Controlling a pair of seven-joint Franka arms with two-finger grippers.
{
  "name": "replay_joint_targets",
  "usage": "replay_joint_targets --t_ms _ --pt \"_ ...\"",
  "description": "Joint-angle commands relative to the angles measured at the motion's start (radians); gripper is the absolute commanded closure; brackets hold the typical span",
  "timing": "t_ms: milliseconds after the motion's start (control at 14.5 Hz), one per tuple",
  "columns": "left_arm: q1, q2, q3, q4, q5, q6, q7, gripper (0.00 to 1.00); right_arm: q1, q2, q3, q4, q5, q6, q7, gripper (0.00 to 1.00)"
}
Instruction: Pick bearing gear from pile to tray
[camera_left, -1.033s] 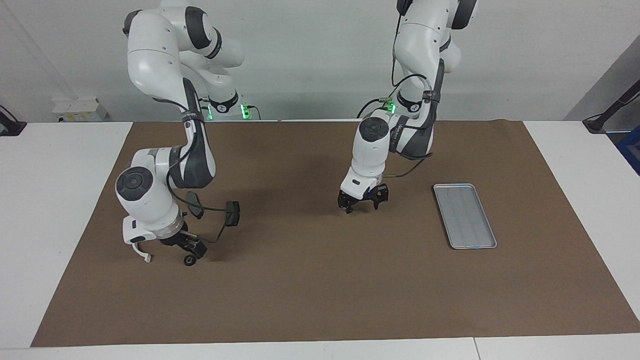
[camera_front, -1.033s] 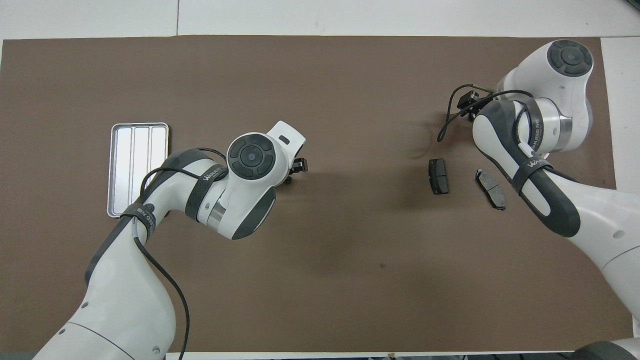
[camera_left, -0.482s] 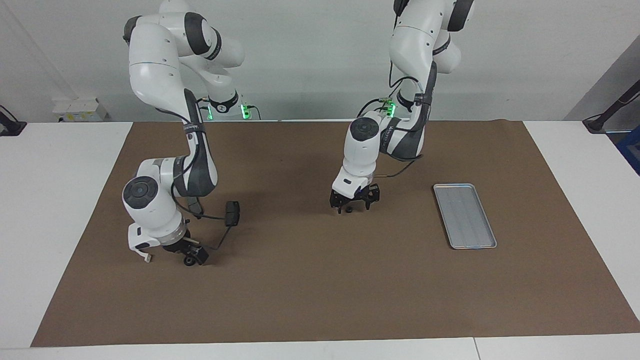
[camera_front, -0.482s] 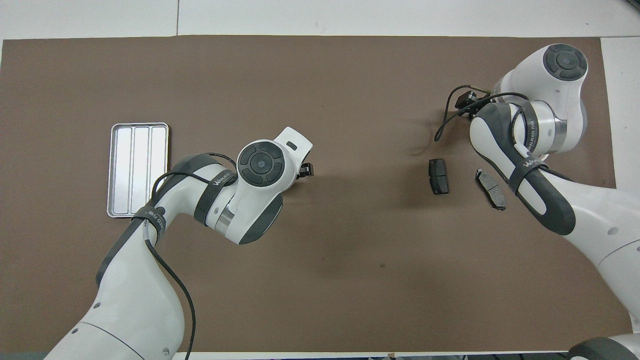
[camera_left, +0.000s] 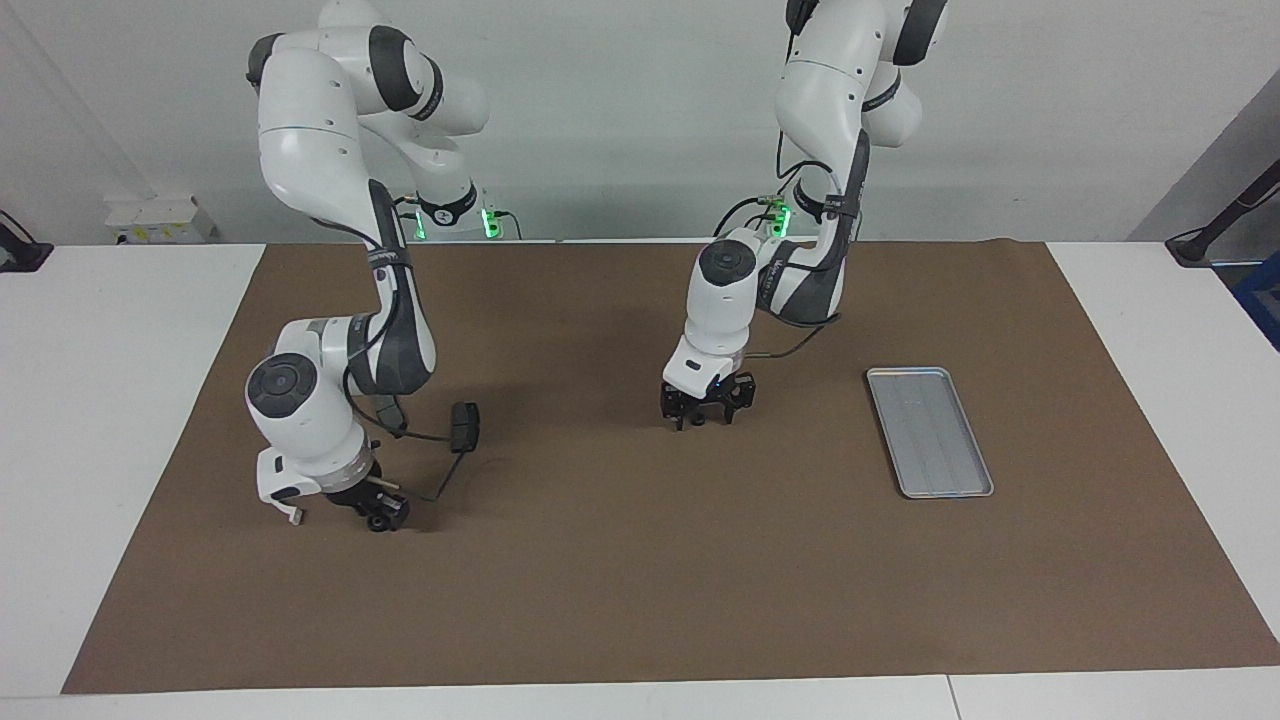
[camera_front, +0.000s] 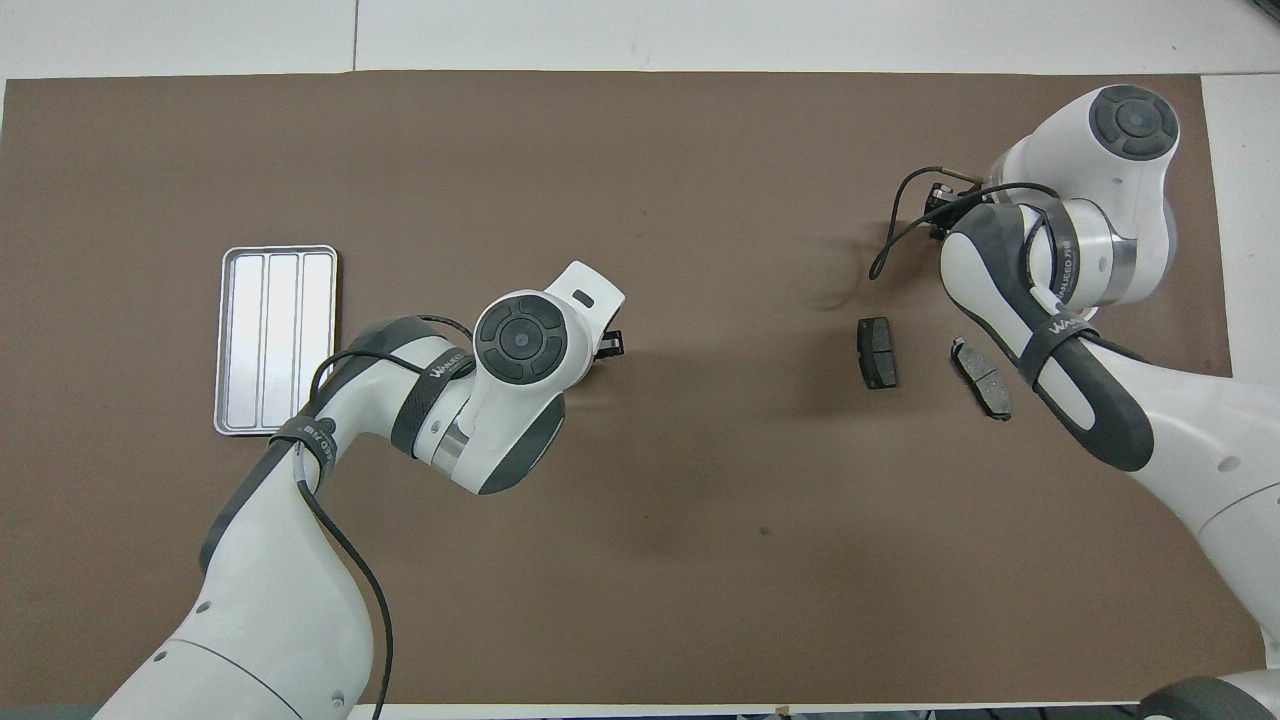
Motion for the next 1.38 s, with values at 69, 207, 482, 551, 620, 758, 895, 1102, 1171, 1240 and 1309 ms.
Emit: replay_joint_targets --t_ms 69,207,482,551,620,758,895,1102,1171,1240,1309 --pt "-0.013 -0.006 0.013 -0.016 -0.001 0.026 -0.014 1.00 -0.026 0.007 0.013 -0.014 -0.021 0.006 -0.063 1.00" --pt "-0.004 -0.005 0.013 -0.005 -0.001 0.022 -0.013 1.00 -0.024 0.005 0.013 -0.008 -0.021 -0.010 -0.063 1.00" --pt "0.073 -0.011 0.018 0.149 0.000 -0.213 0.045 1.00 -0.008 -0.018 0.012 0.043 -0.023 -0.124 -0.063 1.00" --pt "0.134 -0.032 0.013 0.180 -0.003 -0.292 0.131 1.00 0.006 -0.030 0.012 0.066 -0.023 -0.175 -0.063 1.00" --pt "0.201 -0.075 0.012 0.191 -0.021 -0.355 0.224 1.00 0.031 -0.045 0.012 0.089 -0.021 -0.229 -0.062 1.00" --pt "0.333 -0.153 0.019 0.193 -0.066 -0.432 0.450 1.00 0.084 -0.097 0.015 0.100 -0.007 -0.304 -0.042 1.00" --pt "0.473 -0.175 0.019 0.194 -0.066 -0.469 0.668 1.00 0.146 -0.136 0.018 0.101 -0.001 -0.359 0.051 1.00" --pt "0.646 -0.199 0.021 0.110 -0.067 -0.373 0.930 1.00 0.254 -0.139 0.021 0.178 0.003 -0.430 0.286 1.00" --pt "0.671 -0.212 0.021 0.057 -0.067 -0.310 0.973 1.00 0.293 -0.139 0.021 0.178 0.022 -0.427 0.371 1.00" --pt "0.673 -0.212 0.021 0.012 -0.067 -0.249 0.975 1.00 0.326 -0.139 0.021 0.178 0.057 -0.410 0.469 1.00" --pt "0.673 -0.210 0.021 -0.037 -0.069 -0.186 0.972 1.00 0.363 -0.135 0.021 0.176 0.080 -0.384 0.568 1.00"
